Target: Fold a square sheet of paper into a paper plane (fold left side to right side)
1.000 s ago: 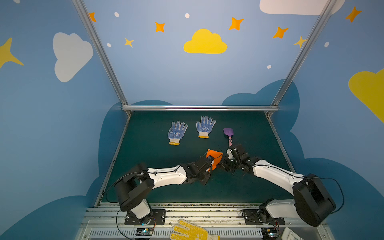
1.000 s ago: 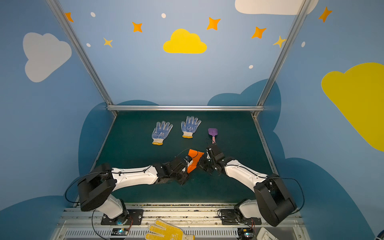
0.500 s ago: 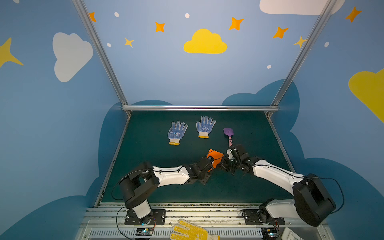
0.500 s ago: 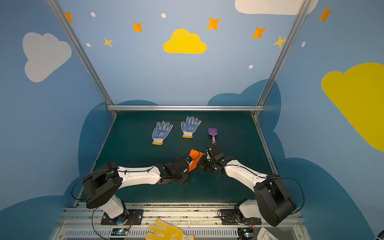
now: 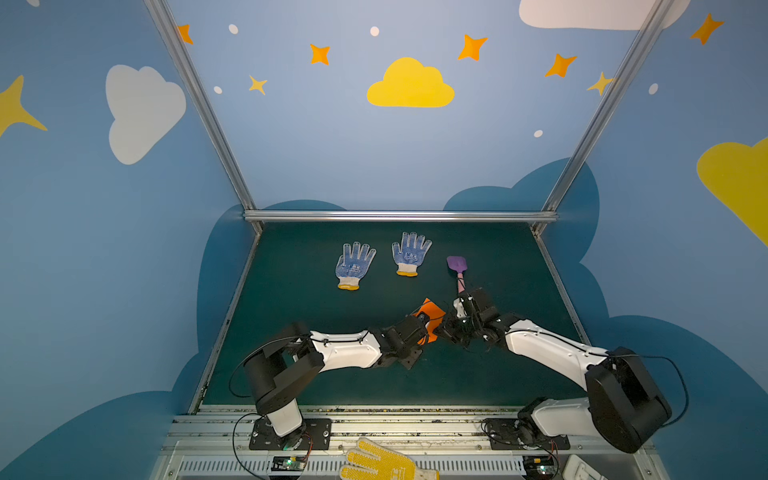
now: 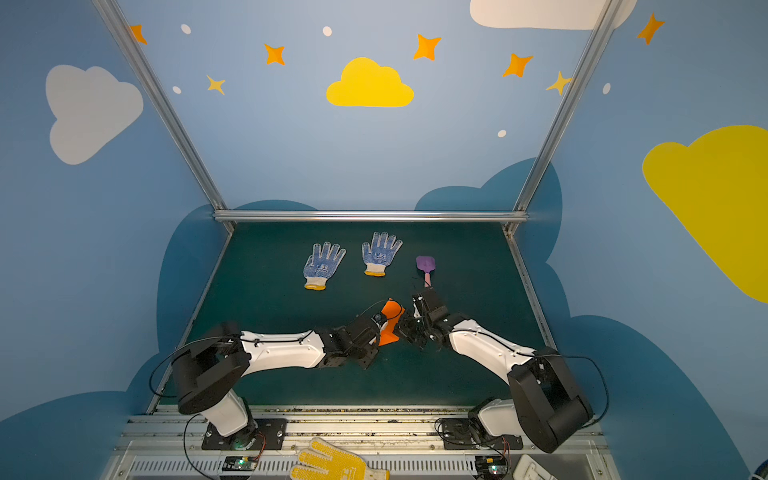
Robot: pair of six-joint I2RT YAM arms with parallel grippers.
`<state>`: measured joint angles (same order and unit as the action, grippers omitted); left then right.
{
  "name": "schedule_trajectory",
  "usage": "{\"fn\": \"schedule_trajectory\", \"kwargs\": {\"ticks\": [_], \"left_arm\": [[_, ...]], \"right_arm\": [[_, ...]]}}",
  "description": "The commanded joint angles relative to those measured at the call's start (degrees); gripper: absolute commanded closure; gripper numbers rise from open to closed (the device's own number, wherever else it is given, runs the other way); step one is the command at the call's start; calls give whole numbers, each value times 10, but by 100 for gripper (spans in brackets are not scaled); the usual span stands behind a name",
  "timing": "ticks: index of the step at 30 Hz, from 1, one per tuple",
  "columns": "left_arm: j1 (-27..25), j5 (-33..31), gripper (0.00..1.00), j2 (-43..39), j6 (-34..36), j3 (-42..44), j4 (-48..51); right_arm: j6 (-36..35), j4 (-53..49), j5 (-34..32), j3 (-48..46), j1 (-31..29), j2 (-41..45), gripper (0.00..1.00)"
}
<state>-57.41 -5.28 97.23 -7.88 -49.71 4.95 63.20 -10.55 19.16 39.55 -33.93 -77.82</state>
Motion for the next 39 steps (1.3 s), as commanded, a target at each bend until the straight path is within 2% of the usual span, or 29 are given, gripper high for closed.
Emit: {"fn": "schedule_trajectory", "kwargs": {"ticks": [1,4,9,12,14,18,21,29,39], "left_arm": [[-1,-8,59,-13,-1,-4,1],[2,5,56,-29,-14,-6,0],[32,68,54,-61,-47,-20,4],[55,100,52,-66,-56,-28,13],[65,118,54,-68,-55,-27,8],[77,224,63,-57,-53,-51,3],[80,265,66,-26,-51,-75,16],[126,299,68,26,-74,-81,0],[165,310,69,80,-71,-98,-7]], "right_arm": [[1,-5,-4,3,3,-1,100],[-4,1,-4,-7,12,-5,100],[-12,8,-6,-33,23,-6,100],[-17,19,-5,-47,24,-3,95],[-19,24,-4,-55,25,-2,92],[-18,29,-9,-72,26,1,86],[-13,38,-7,-81,27,2,83],[-15,38,-3,-84,29,6,80],[-19,68,15,-80,30,-13,74]]}}
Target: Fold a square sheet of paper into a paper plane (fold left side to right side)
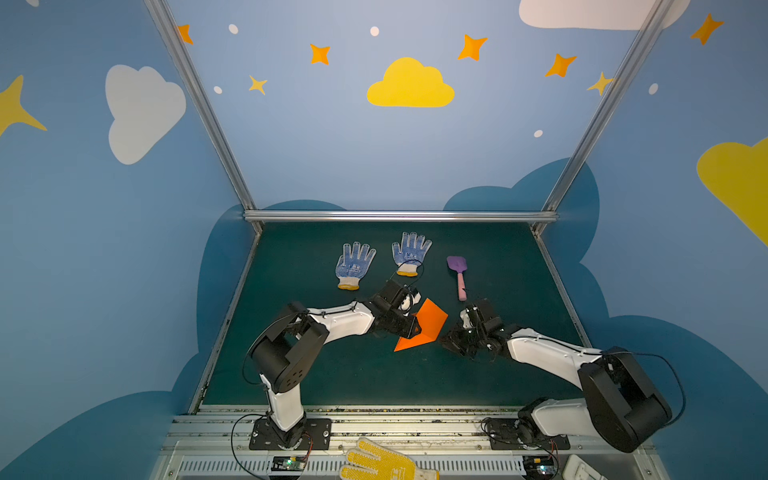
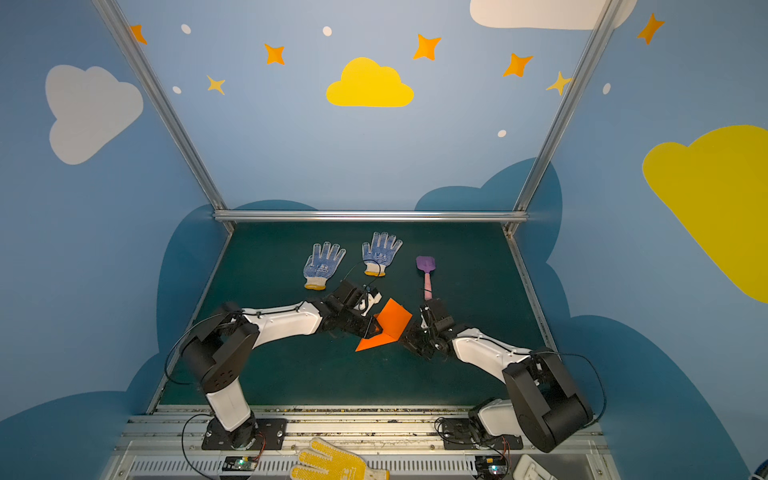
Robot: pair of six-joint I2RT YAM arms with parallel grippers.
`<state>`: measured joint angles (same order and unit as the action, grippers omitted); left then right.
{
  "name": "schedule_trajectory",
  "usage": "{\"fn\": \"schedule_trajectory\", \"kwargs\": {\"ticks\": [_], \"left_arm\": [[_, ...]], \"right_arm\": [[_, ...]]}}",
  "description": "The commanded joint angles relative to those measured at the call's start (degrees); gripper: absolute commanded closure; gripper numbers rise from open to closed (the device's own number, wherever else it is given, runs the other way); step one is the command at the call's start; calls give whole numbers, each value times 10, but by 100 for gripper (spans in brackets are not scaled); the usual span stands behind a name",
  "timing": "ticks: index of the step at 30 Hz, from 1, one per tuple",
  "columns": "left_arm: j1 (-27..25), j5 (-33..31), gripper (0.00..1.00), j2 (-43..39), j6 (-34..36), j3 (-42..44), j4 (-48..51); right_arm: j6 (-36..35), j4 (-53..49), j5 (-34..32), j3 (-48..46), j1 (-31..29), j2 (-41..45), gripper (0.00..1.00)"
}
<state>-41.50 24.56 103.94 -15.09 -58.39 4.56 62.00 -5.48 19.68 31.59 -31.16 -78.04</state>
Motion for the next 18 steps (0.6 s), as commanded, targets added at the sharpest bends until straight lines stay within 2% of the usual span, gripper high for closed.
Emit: {"fn": "schedule_trajectory", "kwargs": {"ticks": [1,9,18], "left_arm": [[9,10,70,19,1,-12,-4],[34,22,71,43,-18,3,-35],[40,29,72,40,-23,14,-46]], "right_arm": [[-6,23,13,0,2,-15,72],[-8,73,39,18,2,-57,54],[16,117,43,38,2,-96,51]]}}
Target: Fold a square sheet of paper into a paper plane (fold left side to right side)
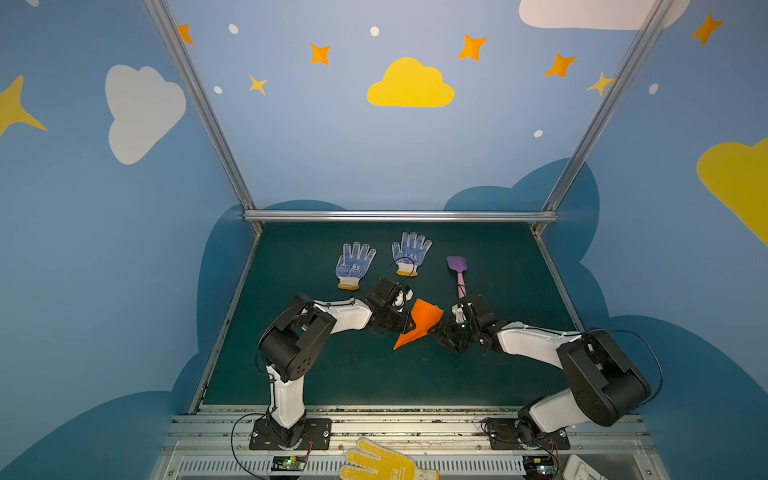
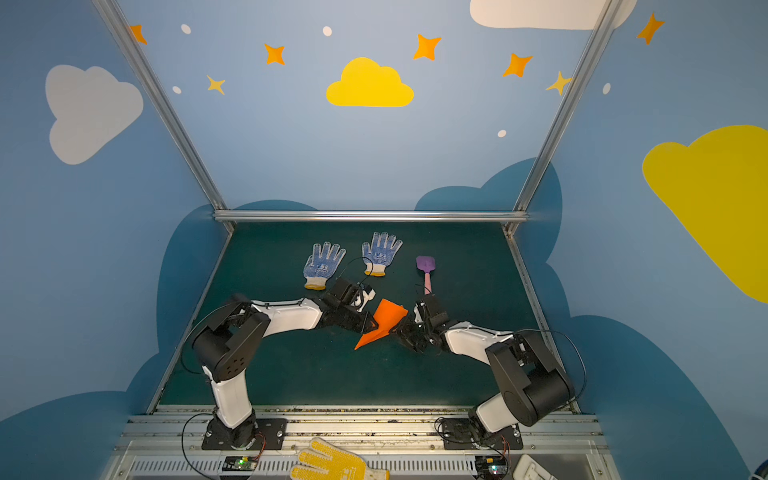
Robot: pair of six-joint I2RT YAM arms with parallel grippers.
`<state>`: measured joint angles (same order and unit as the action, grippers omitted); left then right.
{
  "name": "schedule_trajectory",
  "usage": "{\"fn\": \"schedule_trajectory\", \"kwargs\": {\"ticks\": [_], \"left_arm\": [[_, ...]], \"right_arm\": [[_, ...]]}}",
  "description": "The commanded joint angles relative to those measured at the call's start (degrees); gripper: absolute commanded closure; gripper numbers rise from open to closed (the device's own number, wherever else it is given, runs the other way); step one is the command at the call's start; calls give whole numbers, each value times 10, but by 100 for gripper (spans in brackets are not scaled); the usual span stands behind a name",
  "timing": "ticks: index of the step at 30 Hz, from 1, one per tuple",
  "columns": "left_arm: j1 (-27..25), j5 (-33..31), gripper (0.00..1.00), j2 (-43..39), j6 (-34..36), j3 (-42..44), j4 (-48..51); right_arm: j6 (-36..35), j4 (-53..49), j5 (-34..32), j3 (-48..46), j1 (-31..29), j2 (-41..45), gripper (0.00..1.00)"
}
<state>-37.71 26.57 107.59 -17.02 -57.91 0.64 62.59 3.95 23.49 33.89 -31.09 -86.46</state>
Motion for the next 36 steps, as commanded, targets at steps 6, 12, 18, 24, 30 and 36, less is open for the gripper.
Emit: {"fn": "schedule_trajectory", "kwargs": {"ticks": [6,12,18,24,30,36], "left_arm": [[2,10,72,1,-6,16,-11],[3,14,72,-8,-2,11,-3],[1,10,68,-52,8,8,30],[-20,-53,54,-139,11,50,44],[-91,-167,48,-193,36,81,61],[-157,-259,49,-190,50,96,40]], "right_arm": [[27,43,6,25,4,-44,51],[32,50,13,40,9,-71,83],[21,6,9,43,12,-51,100],[5,-69,-4,75,9,-12,100],[-4,-138,-17,96,5,28,100],[-8,-174,-23,110,0,47,100]]}}
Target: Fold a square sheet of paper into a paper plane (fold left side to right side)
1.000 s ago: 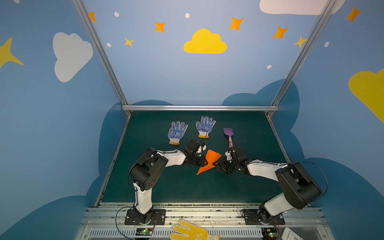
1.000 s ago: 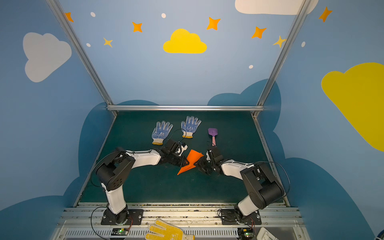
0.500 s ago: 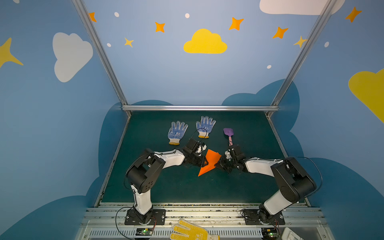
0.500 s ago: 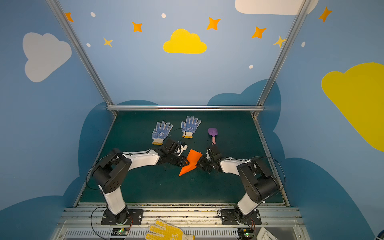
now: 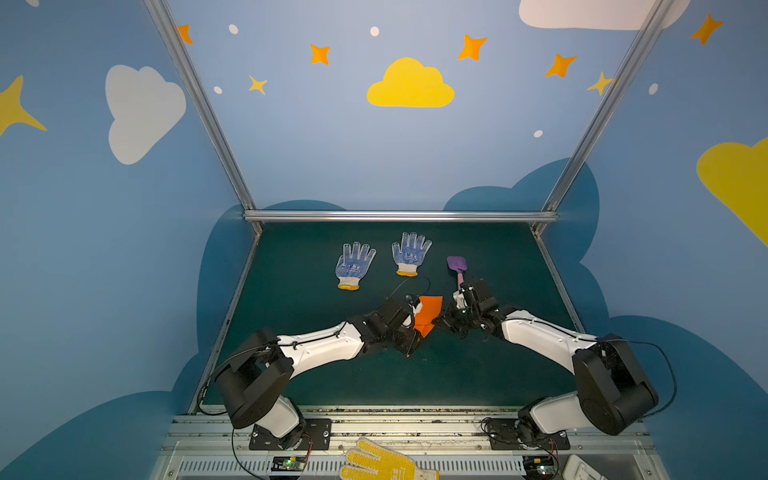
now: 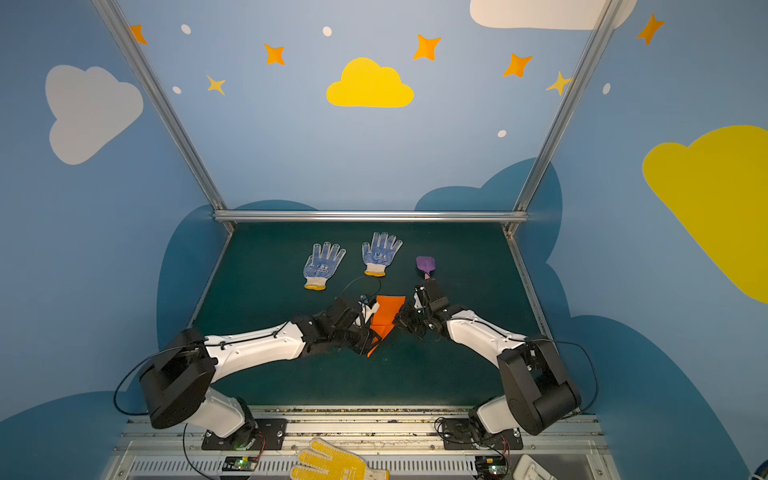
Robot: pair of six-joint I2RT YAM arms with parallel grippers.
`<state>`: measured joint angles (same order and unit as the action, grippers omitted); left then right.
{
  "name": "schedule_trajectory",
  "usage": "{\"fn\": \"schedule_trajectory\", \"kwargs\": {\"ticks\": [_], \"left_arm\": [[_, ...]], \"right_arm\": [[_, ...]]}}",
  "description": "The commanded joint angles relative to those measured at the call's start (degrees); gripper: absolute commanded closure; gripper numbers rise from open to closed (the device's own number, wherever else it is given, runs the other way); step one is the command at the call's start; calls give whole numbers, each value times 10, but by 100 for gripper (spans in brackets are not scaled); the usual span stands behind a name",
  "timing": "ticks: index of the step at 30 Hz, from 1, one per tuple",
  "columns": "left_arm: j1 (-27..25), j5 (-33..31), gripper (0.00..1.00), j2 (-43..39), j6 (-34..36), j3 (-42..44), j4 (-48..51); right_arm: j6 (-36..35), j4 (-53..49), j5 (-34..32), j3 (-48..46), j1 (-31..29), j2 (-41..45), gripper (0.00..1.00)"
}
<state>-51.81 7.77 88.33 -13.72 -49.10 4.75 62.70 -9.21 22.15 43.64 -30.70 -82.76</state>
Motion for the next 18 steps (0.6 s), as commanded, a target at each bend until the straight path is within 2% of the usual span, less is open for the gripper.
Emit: {"fn": "schedule_trajectory", "kwargs": {"ticks": [1,7,18], "left_arm": [[-23,-83,49,6,17,10,-6],[-52,-105,49,33,16,10,-37],[-64,-107,49,56,16,19,-62]], "right_arm": [[-9,-45,-9,14,-6,10,100],[-7,-50,-11,14,-8,13,100],[13,-45,-22,16,-16,0,100]]}}
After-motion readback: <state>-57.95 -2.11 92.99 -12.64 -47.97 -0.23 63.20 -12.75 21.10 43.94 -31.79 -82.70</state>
